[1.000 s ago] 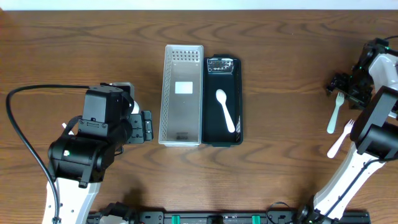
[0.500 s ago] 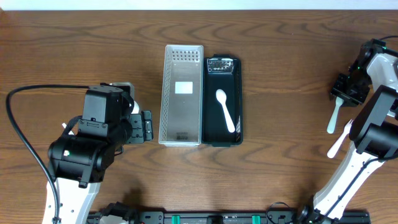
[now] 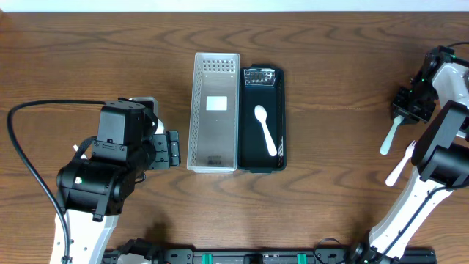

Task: Pack container
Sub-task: 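Grasp a white fork with the right gripper and lift it, then place the fork into the black basket beside the spoon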

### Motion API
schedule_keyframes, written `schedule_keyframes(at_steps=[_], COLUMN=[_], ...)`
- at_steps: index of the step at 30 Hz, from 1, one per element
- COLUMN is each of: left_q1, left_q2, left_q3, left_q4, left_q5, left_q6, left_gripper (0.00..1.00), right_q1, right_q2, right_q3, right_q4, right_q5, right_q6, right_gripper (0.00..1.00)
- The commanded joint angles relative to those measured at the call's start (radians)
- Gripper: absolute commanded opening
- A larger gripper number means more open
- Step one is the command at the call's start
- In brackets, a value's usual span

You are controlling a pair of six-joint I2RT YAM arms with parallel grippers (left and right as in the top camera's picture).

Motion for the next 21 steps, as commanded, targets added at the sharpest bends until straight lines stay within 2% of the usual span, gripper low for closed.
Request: schedule_keyframes(at_steps=[1,8,12,16,21], left_q1=[0.002,0.002,0.002,0.002,0.002], left_q2=[0.003,0.003,0.003,0.003,0.003], left_q3=[0.01,0.01,0.01,0.01,0.01], left_q4=[-0.003,-0.003,-0.003,-0.003,-0.003], left_q5=[-0.008,-0.008,-0.008,-0.008,-0.008], left_q6=[0.003,0.003,0.003,0.003,0.003], left_gripper=[0.84,0.84,0.84,0.84,0.84], right_q1=[0.024,0.149,0.301,0.512,0.729], right_q2=[0.019,-0.131,-0.292,-0.409,-0.409], right_q3=[-0.004,0.005,0.005,0.005,0.005], right_q4=[-0.013,-0.046,-0.043,-0.018,0.018], right_q5=[0.006,-0.01,-0.045,-0.049,-0.039], right_q6=[0.0,0.001,0.033,0.098,0.184], right_gripper=[0.16,0.17,0.18,0.17,0.18])
